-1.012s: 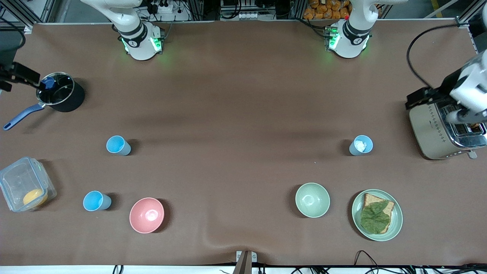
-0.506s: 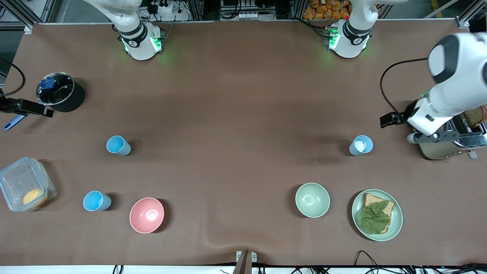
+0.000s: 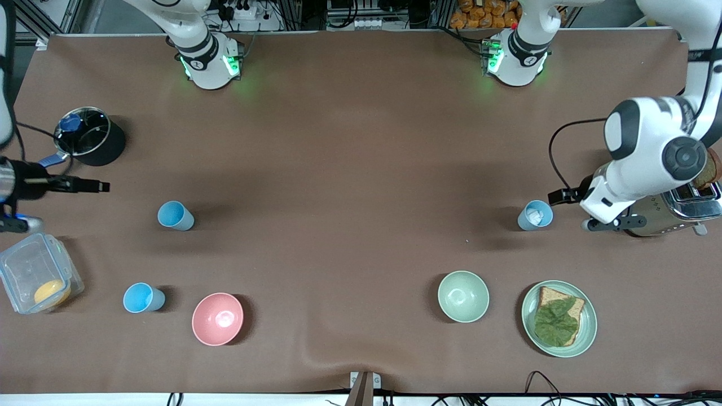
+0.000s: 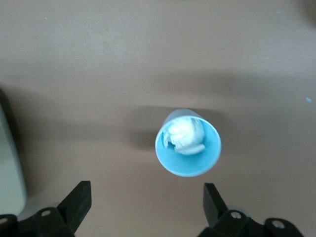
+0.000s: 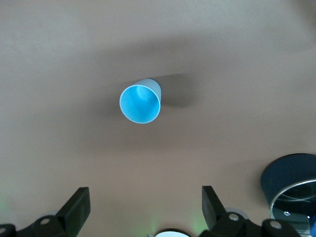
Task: Stack blue cups with both arms
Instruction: 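Lower the left gripper onto the tissue cup while the right gripper reaches another cup, then close both grippers on their blue cups and lift them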
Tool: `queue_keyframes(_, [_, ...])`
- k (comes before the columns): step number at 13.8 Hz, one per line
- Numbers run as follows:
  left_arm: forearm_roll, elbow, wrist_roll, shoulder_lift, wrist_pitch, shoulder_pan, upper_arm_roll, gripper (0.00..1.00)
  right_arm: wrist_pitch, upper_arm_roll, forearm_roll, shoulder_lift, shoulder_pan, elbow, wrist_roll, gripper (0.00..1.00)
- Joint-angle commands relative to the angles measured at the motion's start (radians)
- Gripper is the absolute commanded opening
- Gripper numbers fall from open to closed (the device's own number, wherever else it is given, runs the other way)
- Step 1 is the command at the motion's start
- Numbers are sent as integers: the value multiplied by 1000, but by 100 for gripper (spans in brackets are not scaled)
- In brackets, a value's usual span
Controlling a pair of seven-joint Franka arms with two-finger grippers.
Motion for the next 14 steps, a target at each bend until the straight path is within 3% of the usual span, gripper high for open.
queue_keyframes(1, [26, -38, -19, 37, 85, 14, -10, 100, 64, 8, -37, 41, 2, -29, 1, 100])
queue_keyframes(4, [24, -55, -19, 99, 158, 14, -10, 100, 187, 8, -37, 36, 26, -168, 0, 100])
queue_keyframes(5, [24, -55, -20, 113, 168, 14, -11, 95, 241, 8, -39, 39, 38, -211, 0, 100])
queue_keyframes(8, [13, -52, -20, 131, 171, 14, -11, 50, 434, 8, -39, 44, 54, -355, 3, 100])
queue_keyframes(10, [6, -49, -26, 134, 172, 6, -14, 0, 458, 8, -39, 48, 54, -360, 3, 100])
queue_keyframes(14, [0, -41, -32, 116, 171, 12, -66, 0, 527, 8, -52, 104, 63, -353, -2, 100])
